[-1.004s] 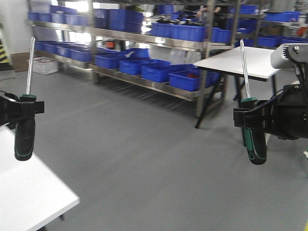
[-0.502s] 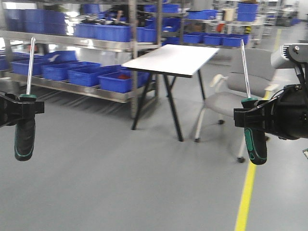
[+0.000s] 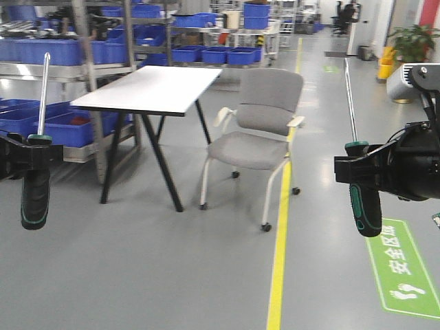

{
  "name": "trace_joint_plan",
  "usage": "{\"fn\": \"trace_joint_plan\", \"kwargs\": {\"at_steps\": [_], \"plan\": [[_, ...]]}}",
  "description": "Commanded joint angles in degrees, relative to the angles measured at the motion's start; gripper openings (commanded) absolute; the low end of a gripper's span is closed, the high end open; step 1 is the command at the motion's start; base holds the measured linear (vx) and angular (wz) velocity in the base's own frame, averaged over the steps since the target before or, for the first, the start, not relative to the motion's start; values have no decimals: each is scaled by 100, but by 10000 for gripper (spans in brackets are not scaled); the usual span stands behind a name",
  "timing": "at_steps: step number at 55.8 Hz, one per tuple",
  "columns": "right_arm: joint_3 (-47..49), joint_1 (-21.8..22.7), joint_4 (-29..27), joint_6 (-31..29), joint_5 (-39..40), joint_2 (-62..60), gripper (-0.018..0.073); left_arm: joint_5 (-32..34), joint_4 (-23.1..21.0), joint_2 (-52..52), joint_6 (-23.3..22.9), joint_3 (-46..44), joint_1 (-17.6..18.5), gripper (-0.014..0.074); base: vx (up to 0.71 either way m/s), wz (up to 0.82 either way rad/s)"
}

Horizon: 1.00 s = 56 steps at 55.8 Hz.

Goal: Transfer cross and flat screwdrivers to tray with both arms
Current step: 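Hold both screwdrivers upright while the base turns away from the table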

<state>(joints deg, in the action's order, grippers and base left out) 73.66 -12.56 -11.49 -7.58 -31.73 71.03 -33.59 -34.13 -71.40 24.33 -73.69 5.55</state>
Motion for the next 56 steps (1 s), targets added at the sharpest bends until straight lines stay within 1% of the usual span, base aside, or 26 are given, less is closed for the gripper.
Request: {"fn": "trace_joint_plan", "kwargs": {"at_steps": [1,14,27,38,56], "plan": [[177,3,-44,-18,494,-182,-8,415,-218,155,-8,-217,29,3,32,-41],[177,3,-44,-18,494,-182,-8,415,-218,155,-8,-217,29,3,35,-29],[177,3,-44,-18,494,-182,-8,415,-218,155,-8,-217,29,3,41,-2],[177,3,-44,-18,494,-182,-8,415,-218,148,-8,-217,29,3,46,23],[177,8,-37,-18,499,-182,-8,414,-218,149,-8,-217,29,3,48,43]]}}
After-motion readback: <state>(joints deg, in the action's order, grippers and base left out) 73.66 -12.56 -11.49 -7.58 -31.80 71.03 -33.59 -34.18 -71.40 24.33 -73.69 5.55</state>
